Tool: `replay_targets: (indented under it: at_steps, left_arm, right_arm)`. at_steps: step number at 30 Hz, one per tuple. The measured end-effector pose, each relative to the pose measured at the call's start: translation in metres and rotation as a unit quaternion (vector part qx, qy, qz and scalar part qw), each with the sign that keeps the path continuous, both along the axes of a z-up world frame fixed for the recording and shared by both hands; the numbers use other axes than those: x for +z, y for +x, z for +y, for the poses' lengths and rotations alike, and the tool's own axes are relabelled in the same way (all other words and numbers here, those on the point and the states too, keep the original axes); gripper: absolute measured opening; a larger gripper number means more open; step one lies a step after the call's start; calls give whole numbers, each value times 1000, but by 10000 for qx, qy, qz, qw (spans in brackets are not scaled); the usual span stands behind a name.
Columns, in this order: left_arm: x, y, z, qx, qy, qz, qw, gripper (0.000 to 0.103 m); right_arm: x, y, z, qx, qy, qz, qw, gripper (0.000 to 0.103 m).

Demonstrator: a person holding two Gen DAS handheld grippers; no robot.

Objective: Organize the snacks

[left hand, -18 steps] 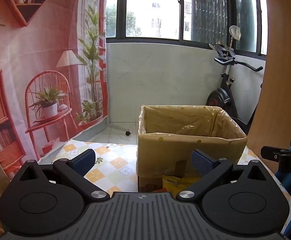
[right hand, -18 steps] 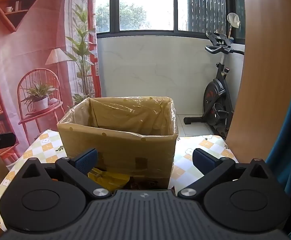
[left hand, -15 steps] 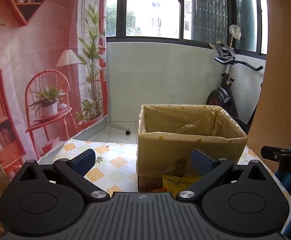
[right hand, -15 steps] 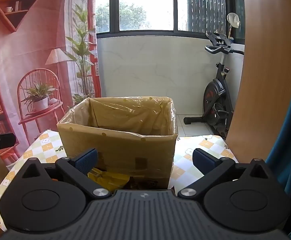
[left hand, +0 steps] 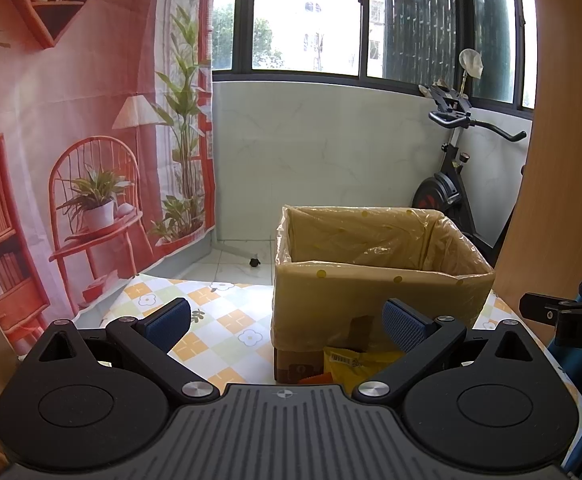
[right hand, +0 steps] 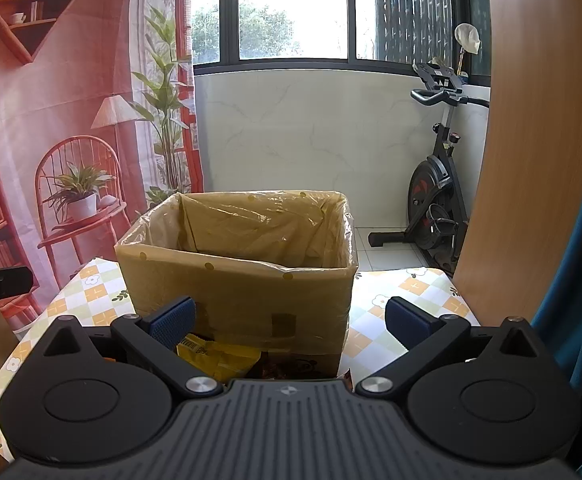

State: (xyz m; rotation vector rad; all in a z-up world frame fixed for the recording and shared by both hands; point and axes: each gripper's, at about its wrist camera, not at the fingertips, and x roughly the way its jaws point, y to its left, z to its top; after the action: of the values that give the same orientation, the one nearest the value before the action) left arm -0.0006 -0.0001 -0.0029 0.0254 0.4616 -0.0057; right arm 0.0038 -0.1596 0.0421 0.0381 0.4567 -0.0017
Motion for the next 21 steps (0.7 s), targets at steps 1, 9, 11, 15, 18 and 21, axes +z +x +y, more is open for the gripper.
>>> replay_targets:
  at_steps: [1,9,11,15,18,21]
  left_arm:
    - [0,0,0,8,1,3,10000,103]
    - [0,3,0,8,-13,15,10000,103]
    - [0,3,0,10,-21,11,10000,103]
    - [0,3,1,7,-45,21,10000,103]
    - [0,3,1,9,-57,24,10000,103]
    - [-1,4,1,14,-53,47,10000,103]
  right_arm:
    - [0,0,0,0,1,-2,10000,103]
    - [0,0,0,-1,-3,1,10000,103]
    - [0,0,0,-4,-4,4,10000,103]
    - [0,0,0,-1,-4,2,10000,103]
    - [0,0,0,-1,-4,7,10000,103]
    - [0,0,0,1,-5,5,10000,103]
